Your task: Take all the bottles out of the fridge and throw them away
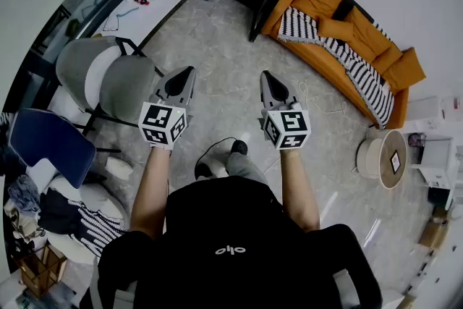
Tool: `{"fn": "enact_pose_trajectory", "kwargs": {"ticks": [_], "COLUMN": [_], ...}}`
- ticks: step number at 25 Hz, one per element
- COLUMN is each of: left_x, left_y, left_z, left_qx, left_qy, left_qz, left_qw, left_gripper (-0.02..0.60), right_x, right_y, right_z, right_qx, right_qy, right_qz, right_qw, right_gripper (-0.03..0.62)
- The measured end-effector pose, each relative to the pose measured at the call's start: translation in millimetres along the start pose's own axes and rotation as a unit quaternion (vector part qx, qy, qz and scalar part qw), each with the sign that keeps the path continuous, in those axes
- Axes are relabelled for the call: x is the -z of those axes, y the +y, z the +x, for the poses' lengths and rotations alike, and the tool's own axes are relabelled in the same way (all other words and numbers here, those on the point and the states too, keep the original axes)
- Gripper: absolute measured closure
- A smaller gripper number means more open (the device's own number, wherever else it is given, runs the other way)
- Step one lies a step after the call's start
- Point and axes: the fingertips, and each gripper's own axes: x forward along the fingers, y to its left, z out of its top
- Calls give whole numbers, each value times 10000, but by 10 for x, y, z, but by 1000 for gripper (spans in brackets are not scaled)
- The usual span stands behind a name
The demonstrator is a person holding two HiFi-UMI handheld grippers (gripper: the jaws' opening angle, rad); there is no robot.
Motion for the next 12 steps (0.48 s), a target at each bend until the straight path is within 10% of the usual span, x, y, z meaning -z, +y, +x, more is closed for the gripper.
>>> {"fn": "enact_pose_trajectory", "kwargs": {"ticks": [12], "left_x": [155], "left_y": [216], "left_z": [387], "left_qx": [117], "left_qy": [227], "left_qz": [269], "left_qw": [9993], "left_gripper": [580], "right_x": [225], "right_y": [-173], "right_z": [441], "right_qx": [42], "right_qy": [107], "right_qz": [281], "right_qw": [9995], "right_gripper": [592]}}
